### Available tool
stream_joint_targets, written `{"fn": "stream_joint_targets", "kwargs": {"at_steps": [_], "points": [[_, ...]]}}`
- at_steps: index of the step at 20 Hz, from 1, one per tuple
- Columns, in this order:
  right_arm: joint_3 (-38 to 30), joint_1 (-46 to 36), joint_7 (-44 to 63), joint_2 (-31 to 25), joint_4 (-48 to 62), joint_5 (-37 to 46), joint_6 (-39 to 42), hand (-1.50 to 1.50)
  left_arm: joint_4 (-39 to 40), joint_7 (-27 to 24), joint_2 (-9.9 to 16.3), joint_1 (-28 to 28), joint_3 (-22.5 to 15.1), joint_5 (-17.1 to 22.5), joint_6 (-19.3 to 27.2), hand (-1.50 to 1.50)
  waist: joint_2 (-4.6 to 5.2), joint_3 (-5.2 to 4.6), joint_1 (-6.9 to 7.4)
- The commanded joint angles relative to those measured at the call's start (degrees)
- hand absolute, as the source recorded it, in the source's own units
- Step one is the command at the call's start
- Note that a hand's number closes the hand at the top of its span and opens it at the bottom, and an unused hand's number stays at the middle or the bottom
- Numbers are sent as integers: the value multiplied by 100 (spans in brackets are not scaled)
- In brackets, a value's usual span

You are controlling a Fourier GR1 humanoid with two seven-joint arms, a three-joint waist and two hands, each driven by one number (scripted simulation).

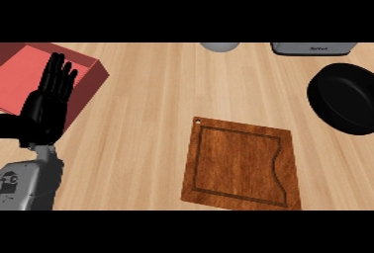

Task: Pick the sweet potato from the cutting board and place it in the pot

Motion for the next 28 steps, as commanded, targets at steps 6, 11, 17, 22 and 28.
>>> {"fn": "stream_joint_targets", "kwargs": {"at_steps": [6, 11, 17, 22, 28], "points": [[-230, -717, -1701, -915, 2951, -160, -927, 150, 7, 91, 73, -46, 76, 45, -84, 0, 3, -1, 41], [-115, -1249, -2200, -918, 4516, 3, -1737, 150, 292, -21, 27, -255, 93, 8, -49, 0, 17, 1, 65], [-216, -1605, -2007, -1135, 5830, -118, -896, 150, 29, 44, 4, -61, 41, 98, -146, 0, 47, 8, 167], [-176, -1838, -2907, -1343, 6756, -183, -634, -150, 14, -75, -205, -28, -158, -130, 45, 0, 69, 16, 190], [-415, -2158, -3569, -1130, 6741, -675, -710, -150, 136, -215, -85, 10, -28, -120, -43, 0, 30, 5, 69]]}}
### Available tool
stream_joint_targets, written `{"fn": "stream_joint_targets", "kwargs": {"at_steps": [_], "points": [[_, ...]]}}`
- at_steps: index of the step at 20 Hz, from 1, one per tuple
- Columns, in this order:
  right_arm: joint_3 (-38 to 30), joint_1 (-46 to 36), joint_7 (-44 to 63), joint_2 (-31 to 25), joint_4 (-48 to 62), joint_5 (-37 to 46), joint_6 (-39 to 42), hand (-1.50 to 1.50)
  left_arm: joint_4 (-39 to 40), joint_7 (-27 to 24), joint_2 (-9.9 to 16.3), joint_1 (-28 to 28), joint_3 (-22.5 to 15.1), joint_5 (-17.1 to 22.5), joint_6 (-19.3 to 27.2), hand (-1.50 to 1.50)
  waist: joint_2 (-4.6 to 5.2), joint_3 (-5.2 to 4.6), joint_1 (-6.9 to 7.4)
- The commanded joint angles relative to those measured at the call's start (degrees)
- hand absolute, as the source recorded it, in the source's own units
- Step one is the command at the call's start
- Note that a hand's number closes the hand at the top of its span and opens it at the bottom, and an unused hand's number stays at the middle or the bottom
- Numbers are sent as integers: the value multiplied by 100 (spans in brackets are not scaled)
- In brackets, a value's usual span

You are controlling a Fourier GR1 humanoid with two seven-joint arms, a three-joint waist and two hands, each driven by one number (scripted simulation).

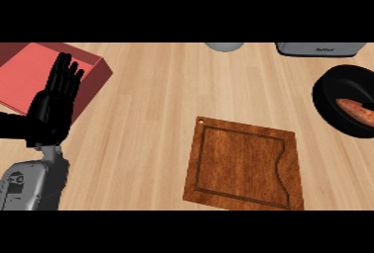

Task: Pick the sweet potato from the cutting board and place it in the pot

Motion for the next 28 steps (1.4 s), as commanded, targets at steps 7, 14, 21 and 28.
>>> {"fn": "stream_joint_targets", "kwargs": {"at_steps": [7, 14, 21, 28], "points": [[-1118, -416, -78, -418, 620, -1325, 854, -150, -26, -113, 97, 144, 92, 38, -107, 0, -24, -4, -36], [-1679, -462, -93, -872, 856, -2014, 1083, -150, 18, -83, -42, 152, -17, -11, -54, 0, 0, 0, -15], [-2151, 162, -509, -1513, 1221, -2511, 1704, -150, 61, -138, 61, 90, 84, 32, -130, 0, 37, 13, 6], [-2403, 827, -897, -1942, 1368, -2727, 2058, -150, 37, -104, -182, 79, -93, -73, 44, 0, 64, 36, 21]]}}
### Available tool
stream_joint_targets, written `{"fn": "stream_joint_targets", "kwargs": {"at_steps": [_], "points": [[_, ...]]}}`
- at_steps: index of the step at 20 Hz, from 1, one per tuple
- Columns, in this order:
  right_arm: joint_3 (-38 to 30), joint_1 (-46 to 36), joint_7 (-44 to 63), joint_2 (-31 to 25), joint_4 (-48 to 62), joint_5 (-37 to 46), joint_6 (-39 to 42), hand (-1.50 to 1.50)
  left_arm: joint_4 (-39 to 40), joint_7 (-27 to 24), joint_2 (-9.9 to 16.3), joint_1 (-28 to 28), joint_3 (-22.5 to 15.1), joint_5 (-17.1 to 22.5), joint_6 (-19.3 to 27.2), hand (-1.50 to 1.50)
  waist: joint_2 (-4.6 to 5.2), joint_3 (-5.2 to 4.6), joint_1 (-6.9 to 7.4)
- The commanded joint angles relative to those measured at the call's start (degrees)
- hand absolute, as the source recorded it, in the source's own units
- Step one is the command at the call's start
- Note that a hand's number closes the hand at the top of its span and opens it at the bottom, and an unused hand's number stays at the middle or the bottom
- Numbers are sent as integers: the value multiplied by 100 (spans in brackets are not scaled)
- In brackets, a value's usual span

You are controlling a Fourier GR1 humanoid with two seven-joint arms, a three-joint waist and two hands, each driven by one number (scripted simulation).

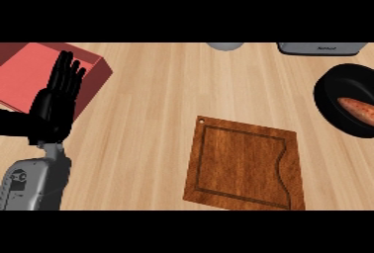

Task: Pick the sweet potato from the cutting board and place it in the pot

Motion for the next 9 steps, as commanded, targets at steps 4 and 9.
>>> {"fn": "stream_joint_targets", "kwargs": {"at_steps": [4, 9], "points": [[-278, 435, -100, -540, 164, -286, 523, -150, 21, -128, -119, 65, -29, -9, 46, 0, 12, 15, 6], [-229, 647, -307, -480, 132, -250, 481, -150, 221, -196, -16, -59, 34, 54, -99, 0, 43, 23, 42]]}}
